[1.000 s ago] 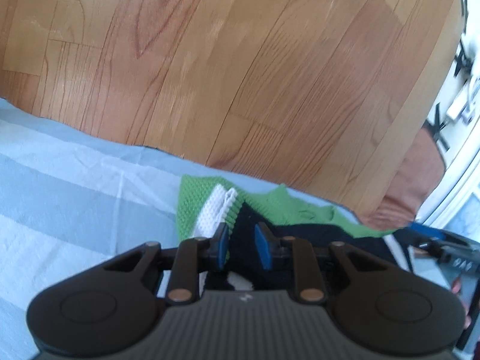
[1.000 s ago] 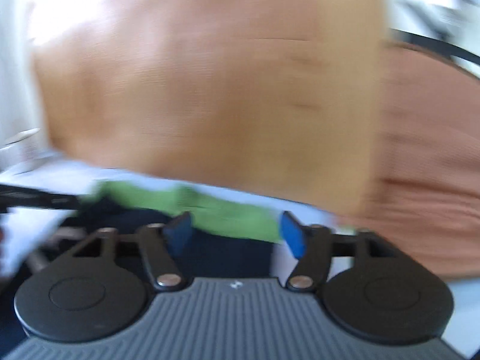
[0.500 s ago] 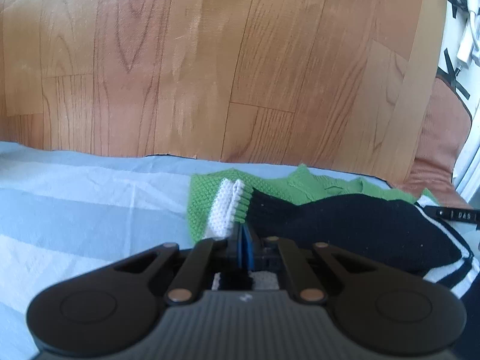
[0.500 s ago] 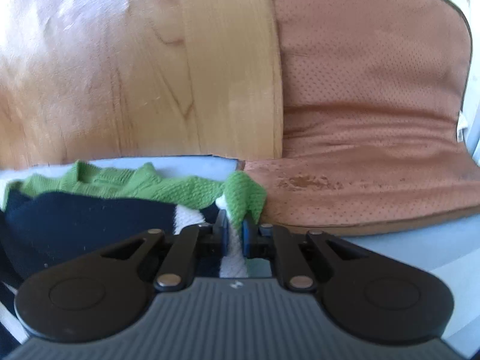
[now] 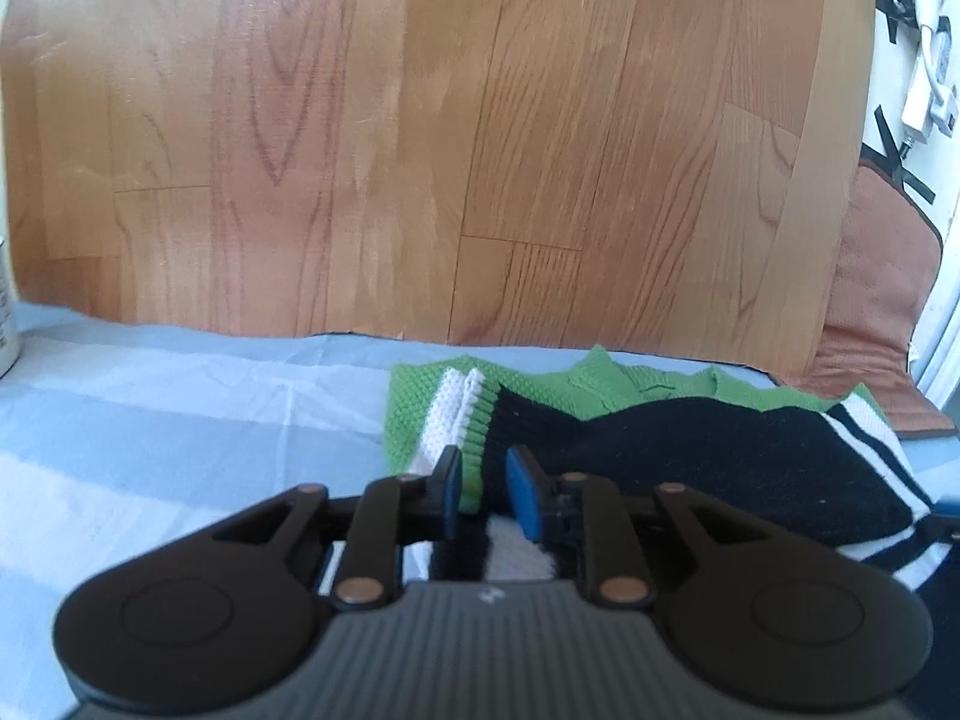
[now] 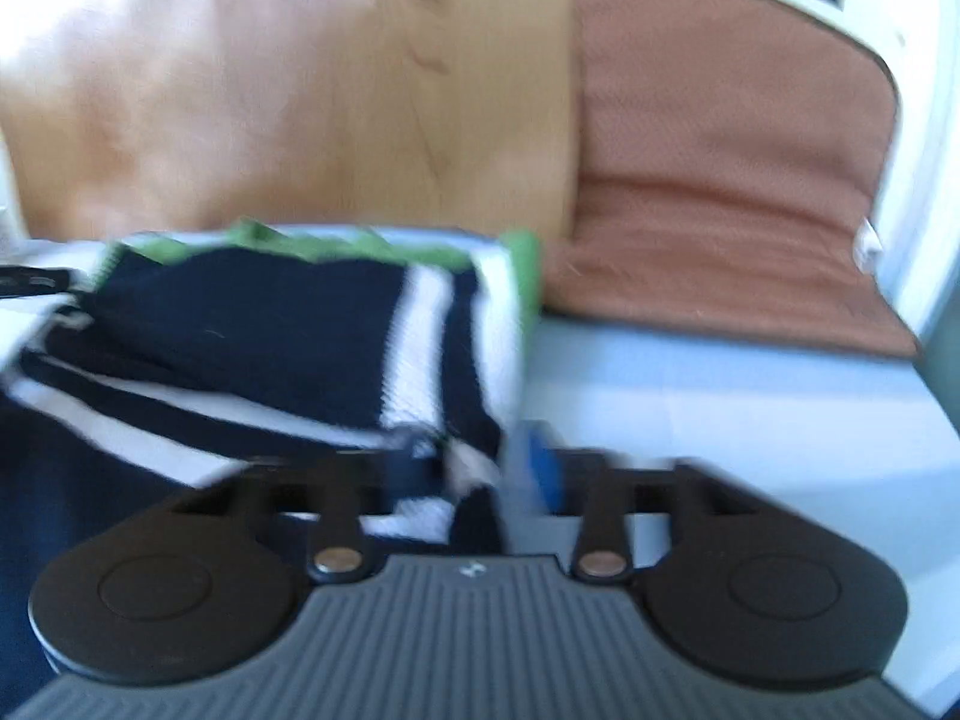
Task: Fold small clothes
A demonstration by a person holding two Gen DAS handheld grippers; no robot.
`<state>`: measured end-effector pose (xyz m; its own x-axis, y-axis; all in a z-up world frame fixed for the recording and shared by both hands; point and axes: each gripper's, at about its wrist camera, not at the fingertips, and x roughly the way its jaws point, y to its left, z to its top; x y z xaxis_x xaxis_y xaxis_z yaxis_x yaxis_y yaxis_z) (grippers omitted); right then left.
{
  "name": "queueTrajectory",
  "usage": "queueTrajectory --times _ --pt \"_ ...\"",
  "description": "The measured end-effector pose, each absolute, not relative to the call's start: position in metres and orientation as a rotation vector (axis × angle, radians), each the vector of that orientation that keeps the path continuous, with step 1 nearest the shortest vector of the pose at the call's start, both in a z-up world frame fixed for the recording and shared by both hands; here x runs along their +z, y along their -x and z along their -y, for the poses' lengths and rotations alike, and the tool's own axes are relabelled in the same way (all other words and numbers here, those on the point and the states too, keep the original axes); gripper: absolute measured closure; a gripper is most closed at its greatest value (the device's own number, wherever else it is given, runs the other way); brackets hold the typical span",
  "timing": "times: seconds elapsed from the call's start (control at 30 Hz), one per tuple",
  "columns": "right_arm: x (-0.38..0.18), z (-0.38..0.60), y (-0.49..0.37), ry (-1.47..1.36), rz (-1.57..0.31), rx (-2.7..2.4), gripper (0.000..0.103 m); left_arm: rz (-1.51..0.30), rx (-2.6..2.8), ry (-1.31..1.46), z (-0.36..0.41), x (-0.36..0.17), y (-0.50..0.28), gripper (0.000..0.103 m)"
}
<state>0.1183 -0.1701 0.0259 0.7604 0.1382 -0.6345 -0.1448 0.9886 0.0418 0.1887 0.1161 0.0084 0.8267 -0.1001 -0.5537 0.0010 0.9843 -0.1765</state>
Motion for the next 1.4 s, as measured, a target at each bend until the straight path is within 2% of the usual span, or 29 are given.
queueTrajectory --times 0.13,0.17,0.2,0.23,0.3,0.4,0.6,0.83,0.87,0.9,0.93,0.97,1.0,1.1,1.23,1.4 --pt "0.020 0.197 -0.137 -0.183 -0.695 0.122 0.085 -0.612 -0.099 0.191 -0.112 0.020 -0.139 0.085" --pt "0.021 0.197 -0.135 -0.178 -0.696 0.121 0.079 -0.603 -0.102 0.174 -0.112 0.022 -0.119 0.085" --pt "0.023 0.196 -0.131 -0.160 -0.697 0.111 0.073 -0.600 -0.101 0.162 -0.113 0.024 -0.099 0.083" --pt "0.027 0.195 -0.122 -0.138 -0.696 0.112 0.063 -0.602 -0.106 0.161 -0.117 0.025 -0.077 0.081" --pt "0.032 0.198 -0.102 -0.113 -0.673 0.144 0.063 -0.622 -0.132 0.175 -0.126 0.022 -0.036 0.071" --pt "0.037 0.212 -0.059 -0.143 -0.653 0.215 0.060 -0.689 -0.172 0.202 -0.139 0.014 0.021 0.065" --pt "0.027 0.253 0.054 -0.267 -0.705 0.353 0.059 -0.810 -0.274 0.348 -0.145 0.004 0.089 0.065" --pt "0.005 0.278 0.141 -0.415 -0.757 0.390 0.058 -0.880 -0.282 0.398 -0.130 -0.005 0.106 0.067" --pt "0.002 0.279 0.147 -0.434 -0.761 0.390 0.058 -0.878 -0.278 0.396 -0.128 -0.006 0.107 0.068" --pt "-0.001 0.279 0.149 -0.460 -0.751 0.391 0.058 -0.881 -0.269 0.400 -0.127 -0.006 0.107 0.077" --pt "-0.003 0.278 0.149 -0.490 -0.746 0.407 0.064 -0.893 -0.261 0.405 -0.126 -0.007 0.106 0.087" --pt "-0.003 0.274 0.149 -0.506 -0.759 0.437 0.088 -0.909 -0.254 0.411 -0.125 -0.009 0.105 0.093" --pt "-0.004 0.267 0.146 -0.499 -0.773 0.462 0.092 -0.903 -0.246 0.418 -0.123 -0.009 0.109 0.094" --pt "0.005 0.257 0.138 -0.479 -0.759 0.503 0.093 -0.878 -0.258 0.428 -0.124 -0.005 0.112 0.094" --pt "0.035 0.259 0.116 -0.503 -0.651 0.538 0.093 -0.802 -0.301 0.560 -0.142 0.013 0.102 0.094" --pt "0.060 0.260 0.039 -0.568 -0.563 0.472 0.093 -0.709 -0.283 0.687 -0.164 0.030 0.044 0.094"
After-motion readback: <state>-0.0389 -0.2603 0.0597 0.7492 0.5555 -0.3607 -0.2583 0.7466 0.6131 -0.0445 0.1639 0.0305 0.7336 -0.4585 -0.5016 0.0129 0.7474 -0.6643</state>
